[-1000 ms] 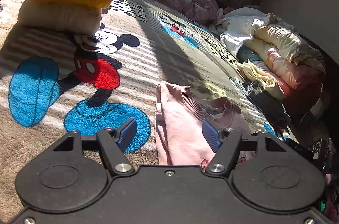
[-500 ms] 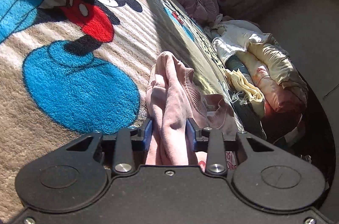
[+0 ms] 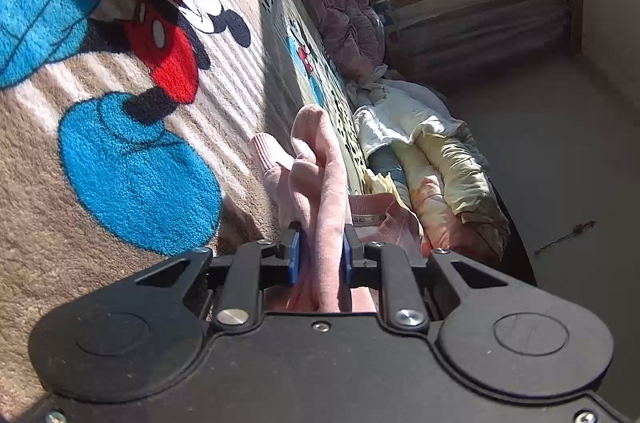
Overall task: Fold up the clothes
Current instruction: 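Grasp the sweatshirt with the left gripper while the right gripper lifts it, then carry the sweatshirt onto the yellow and white clothes stack with both grippers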
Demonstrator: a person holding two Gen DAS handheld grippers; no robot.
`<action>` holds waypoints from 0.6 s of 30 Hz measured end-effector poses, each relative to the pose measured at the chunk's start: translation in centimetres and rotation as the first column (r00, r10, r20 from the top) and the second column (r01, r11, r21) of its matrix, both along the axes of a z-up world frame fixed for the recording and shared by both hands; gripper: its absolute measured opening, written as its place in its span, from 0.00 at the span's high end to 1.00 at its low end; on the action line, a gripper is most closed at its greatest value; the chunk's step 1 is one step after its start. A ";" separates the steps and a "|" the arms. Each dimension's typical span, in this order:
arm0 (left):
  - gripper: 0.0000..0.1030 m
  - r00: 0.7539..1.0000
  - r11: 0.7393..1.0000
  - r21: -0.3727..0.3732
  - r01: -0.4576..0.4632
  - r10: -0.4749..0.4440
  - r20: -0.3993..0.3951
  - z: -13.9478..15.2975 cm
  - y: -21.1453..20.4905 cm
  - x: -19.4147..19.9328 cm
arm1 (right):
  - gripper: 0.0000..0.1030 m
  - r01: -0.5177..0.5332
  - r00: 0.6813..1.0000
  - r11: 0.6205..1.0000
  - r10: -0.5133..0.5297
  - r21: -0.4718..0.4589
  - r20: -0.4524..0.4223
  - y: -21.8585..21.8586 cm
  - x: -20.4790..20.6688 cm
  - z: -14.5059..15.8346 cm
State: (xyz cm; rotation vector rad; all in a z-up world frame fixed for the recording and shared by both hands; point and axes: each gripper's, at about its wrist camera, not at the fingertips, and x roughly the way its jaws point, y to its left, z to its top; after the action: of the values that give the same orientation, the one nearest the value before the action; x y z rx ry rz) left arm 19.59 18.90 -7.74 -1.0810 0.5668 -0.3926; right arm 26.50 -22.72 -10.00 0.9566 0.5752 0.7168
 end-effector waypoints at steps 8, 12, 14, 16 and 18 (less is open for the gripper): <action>0.83 0.969 0.983 -0.012 -0.182 0.181 0.168 4.7 8.2 -3.2 | 0.75 -0.131 0.989 0.988 0.126 0.082 0.072 8.5 3.8 4.7; 0.83 0.933 0.960 -0.047 -0.275 0.279 0.226 6.5 12.6 -2.2 | 0.76 -0.213 0.966 0.975 0.203 0.055 0.158 14.0 7.3 8.0; 0.83 0.913 0.950 -0.032 -0.311 0.308 0.268 8.0 14.3 -0.9 | 0.76 -0.228 0.955 0.972 0.213 0.056 0.205 16.7 9.0 9.8; 0.83 0.888 0.938 -0.016 -0.346 0.334 0.315 9.4 15.9 0.6 | 0.76 -0.226 0.942 0.973 0.207 0.044 0.264 19.0 10.5 11.5; 0.83 0.861 0.927 -0.037 -0.372 0.360 0.360 10.5 17.6 2.2 | 0.76 -0.224 0.927 0.974 0.202 0.034 0.317 21.1 12.0 12.9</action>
State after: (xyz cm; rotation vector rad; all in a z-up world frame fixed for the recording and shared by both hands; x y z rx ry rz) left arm 21.78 36.50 2.71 -1.0257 0.0325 -0.2357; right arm 38.50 -1.62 2.94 0.8295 0.3784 1.0684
